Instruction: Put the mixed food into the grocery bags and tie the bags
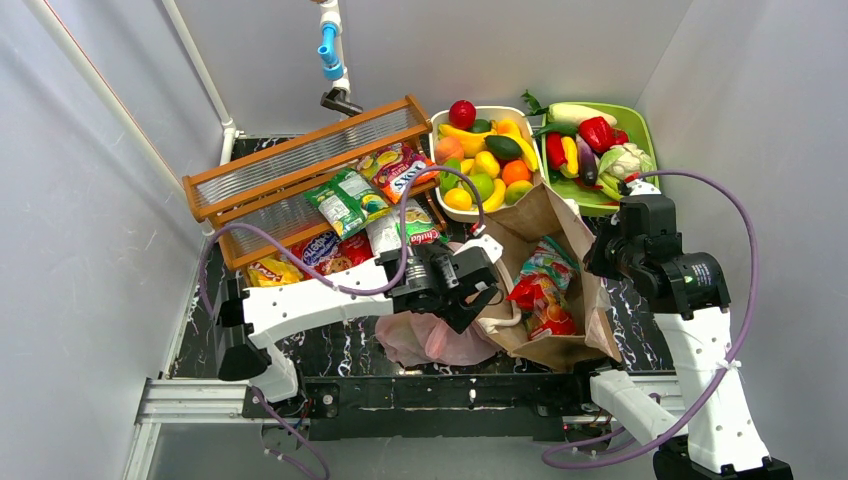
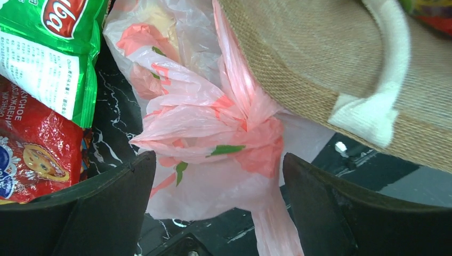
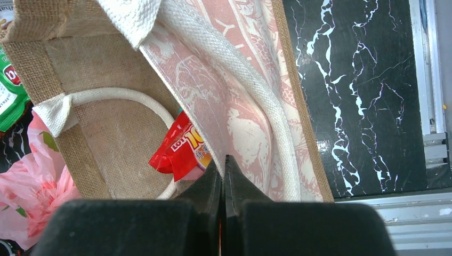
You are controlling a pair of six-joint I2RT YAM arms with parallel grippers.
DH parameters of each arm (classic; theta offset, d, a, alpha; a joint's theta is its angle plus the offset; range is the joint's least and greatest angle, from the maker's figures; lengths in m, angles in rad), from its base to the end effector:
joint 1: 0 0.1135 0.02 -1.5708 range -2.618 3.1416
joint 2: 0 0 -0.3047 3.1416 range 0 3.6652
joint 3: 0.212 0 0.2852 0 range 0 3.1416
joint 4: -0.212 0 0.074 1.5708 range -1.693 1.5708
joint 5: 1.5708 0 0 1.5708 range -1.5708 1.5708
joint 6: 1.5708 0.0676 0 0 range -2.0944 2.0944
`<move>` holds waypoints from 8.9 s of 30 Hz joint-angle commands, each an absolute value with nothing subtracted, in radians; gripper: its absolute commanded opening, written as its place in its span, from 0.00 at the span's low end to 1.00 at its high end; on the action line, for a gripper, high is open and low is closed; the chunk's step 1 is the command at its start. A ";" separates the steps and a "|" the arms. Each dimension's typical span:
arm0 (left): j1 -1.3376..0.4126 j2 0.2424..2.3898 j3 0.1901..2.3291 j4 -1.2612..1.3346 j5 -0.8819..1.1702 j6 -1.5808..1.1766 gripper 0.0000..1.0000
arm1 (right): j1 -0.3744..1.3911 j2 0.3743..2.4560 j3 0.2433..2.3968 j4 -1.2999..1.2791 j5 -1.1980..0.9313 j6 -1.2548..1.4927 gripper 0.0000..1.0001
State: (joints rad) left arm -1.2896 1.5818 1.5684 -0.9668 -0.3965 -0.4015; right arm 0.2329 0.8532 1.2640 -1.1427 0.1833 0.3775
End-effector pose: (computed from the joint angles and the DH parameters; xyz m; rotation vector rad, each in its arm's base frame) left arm 0.1302 -0.3568 0.3612 0.9184 2.2795 -0.2315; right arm 0.1544 0.0240 0.4155 0.2588 2.2753 0.1060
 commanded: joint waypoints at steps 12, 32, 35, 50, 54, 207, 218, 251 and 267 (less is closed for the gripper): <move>-1.290 1.634 1.482 -0.901 -0.542 -0.367 0.75 | 0.241 0.837 1.276 -1.118 0.199 0.376 0.01; -1.258 1.604 1.513 -0.977 -0.631 -0.397 0.00 | 0.241 0.831 1.266 -1.110 0.199 0.374 0.01; -1.255 1.569 1.541 -1.014 -0.654 -0.403 0.00 | 0.241 0.830 1.262 -1.109 0.197 0.374 0.01; -1.249 1.432 1.756 -1.160 -0.667 -0.479 0.00 | 0.241 0.832 1.259 -1.094 0.162 0.380 0.01; -1.249 1.399 1.834 -1.171 -0.635 -0.493 0.00 | 0.241 0.834 1.258 -1.087 0.147 0.382 0.01; -1.004 1.710 0.798 0.400 0.285 -0.892 0.65 | 0.009 0.977 1.365 -1.063 -0.033 0.563 0.01; -1.003 1.861 0.879 0.497 0.336 -0.978 0.46 | 0.009 0.974 1.360 -1.059 -0.045 0.562 0.01; -1.048 1.329 1.299 -0.442 0.014 -0.747 0.00 | 0.013 0.823 1.171 -1.025 -0.195 0.542 0.01; -1.070 1.342 1.357 -0.582 -0.026 -0.717 0.00 | 0.014 0.774 1.361 -1.160 0.016 0.590 0.78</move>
